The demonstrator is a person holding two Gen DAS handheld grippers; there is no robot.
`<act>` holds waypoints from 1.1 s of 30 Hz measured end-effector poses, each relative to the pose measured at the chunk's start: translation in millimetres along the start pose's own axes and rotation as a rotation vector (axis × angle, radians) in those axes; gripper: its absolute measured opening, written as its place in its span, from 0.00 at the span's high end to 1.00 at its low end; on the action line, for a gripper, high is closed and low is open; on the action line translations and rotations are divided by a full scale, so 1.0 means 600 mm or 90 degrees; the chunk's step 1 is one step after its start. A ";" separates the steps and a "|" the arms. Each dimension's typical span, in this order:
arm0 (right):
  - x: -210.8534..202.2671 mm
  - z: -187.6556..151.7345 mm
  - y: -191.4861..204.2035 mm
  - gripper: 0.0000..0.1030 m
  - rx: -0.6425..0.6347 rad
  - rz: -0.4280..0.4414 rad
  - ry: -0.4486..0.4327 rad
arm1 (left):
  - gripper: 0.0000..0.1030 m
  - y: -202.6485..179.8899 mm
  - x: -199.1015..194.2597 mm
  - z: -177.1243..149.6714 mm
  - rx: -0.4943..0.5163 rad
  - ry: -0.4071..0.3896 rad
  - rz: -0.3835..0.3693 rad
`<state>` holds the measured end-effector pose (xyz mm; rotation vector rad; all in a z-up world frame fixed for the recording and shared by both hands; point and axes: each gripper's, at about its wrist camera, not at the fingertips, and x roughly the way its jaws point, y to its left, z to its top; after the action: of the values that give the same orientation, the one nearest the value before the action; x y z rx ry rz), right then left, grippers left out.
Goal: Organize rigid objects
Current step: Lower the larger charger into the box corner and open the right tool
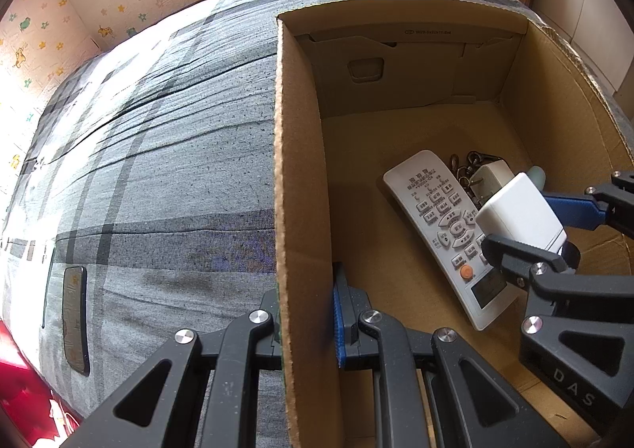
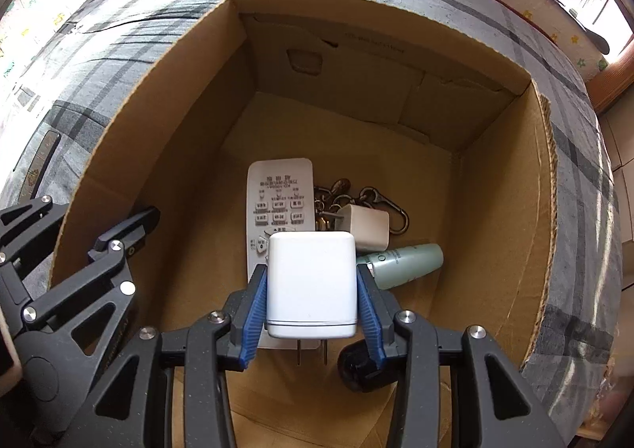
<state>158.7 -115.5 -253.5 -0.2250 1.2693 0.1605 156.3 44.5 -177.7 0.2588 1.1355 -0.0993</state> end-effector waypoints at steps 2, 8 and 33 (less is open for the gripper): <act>0.006 -0.002 -0.003 0.56 0.004 -0.001 0.011 | 0.85 -0.001 -0.001 0.000 -0.001 -0.001 -0.001; 0.009 -0.002 -0.003 0.55 -0.002 -0.004 0.017 | 0.85 -0.002 -0.002 0.001 0.000 0.000 0.001; -0.063 -0.006 -0.008 0.47 -0.002 -0.002 -0.054 | 0.85 -0.003 -0.003 0.002 0.001 0.002 0.003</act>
<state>145.5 -120.8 -218.3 -0.2205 1.1844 0.1680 156.5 42.5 -175.8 0.2632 1.1377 -0.0955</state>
